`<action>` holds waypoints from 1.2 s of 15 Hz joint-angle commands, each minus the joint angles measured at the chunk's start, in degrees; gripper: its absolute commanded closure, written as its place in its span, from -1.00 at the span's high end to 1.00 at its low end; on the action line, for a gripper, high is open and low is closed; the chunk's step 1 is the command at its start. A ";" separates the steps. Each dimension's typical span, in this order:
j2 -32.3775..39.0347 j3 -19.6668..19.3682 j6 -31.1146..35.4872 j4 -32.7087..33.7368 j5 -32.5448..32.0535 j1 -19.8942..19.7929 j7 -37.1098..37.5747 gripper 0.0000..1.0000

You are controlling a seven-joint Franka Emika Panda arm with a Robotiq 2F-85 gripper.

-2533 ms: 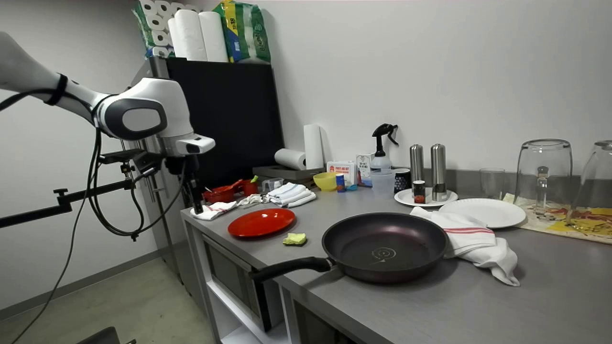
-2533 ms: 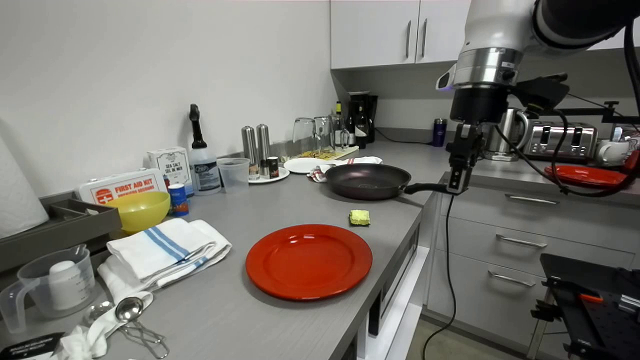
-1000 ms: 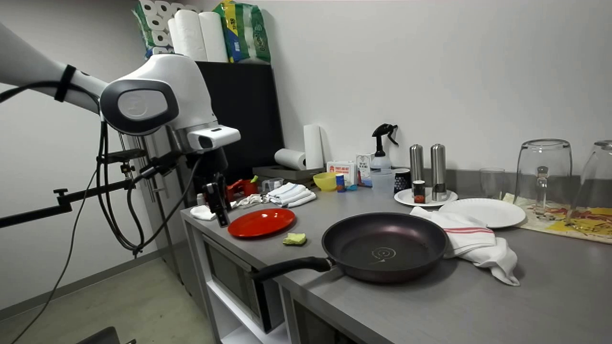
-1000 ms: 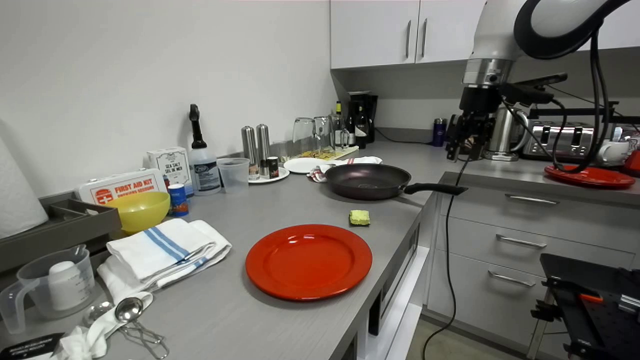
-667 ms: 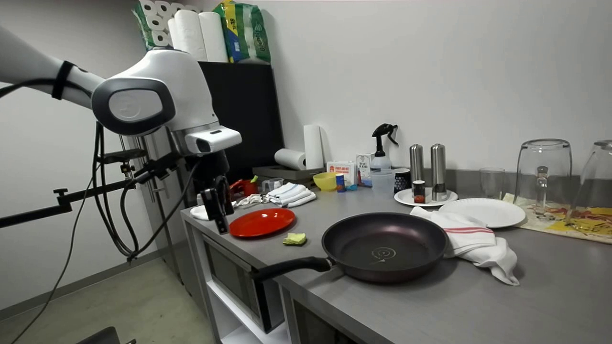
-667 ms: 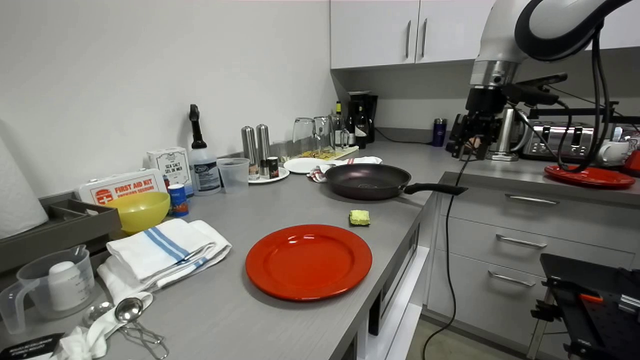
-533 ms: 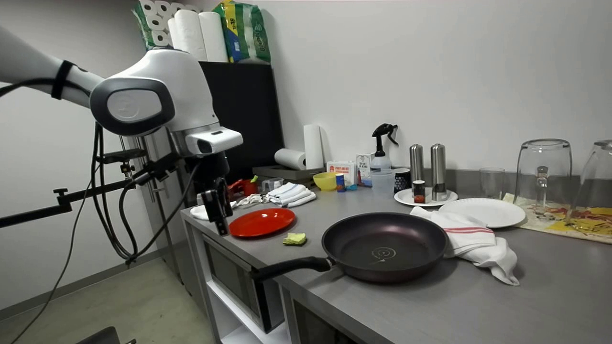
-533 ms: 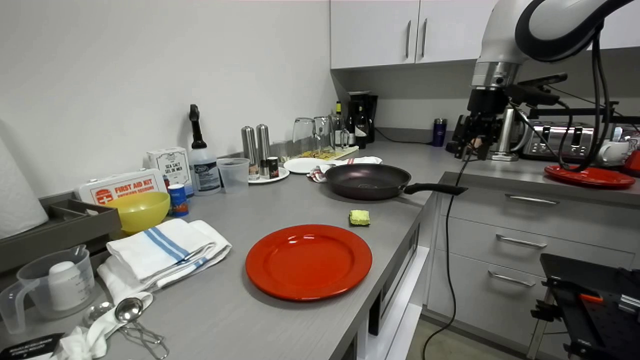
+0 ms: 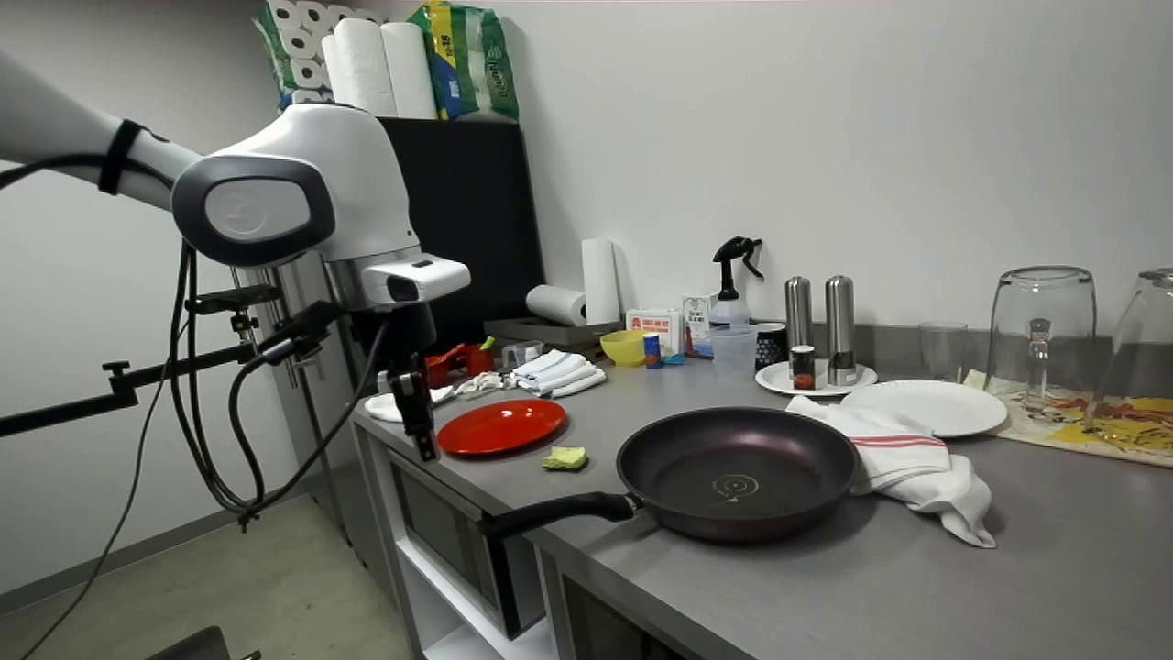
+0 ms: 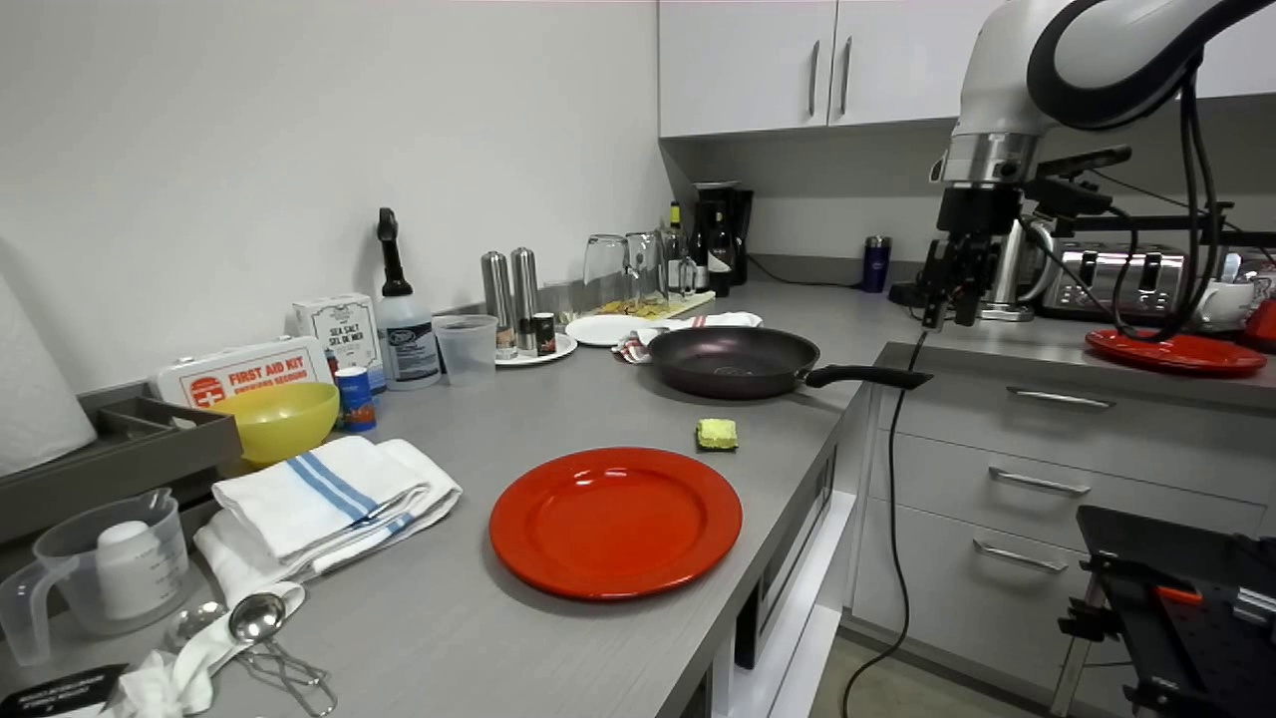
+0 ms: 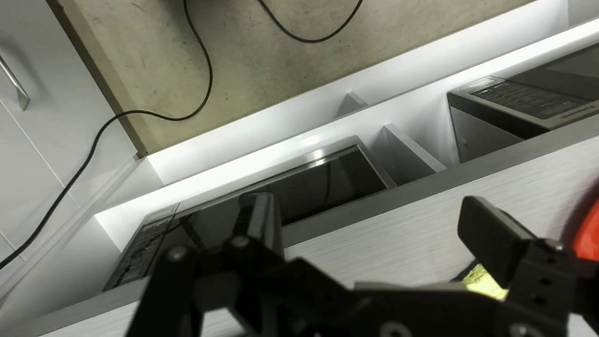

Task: Move the pan to the left then move it forwards.

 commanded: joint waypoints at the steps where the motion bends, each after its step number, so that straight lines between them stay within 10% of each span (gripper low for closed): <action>1: 0.21 -0.37 0.48 0.03 -2.64 -0.32 -1.32 1.00; 18: 3.87 -1.58 5.39 -1.57 -1.91 0.07 -0.41 1.00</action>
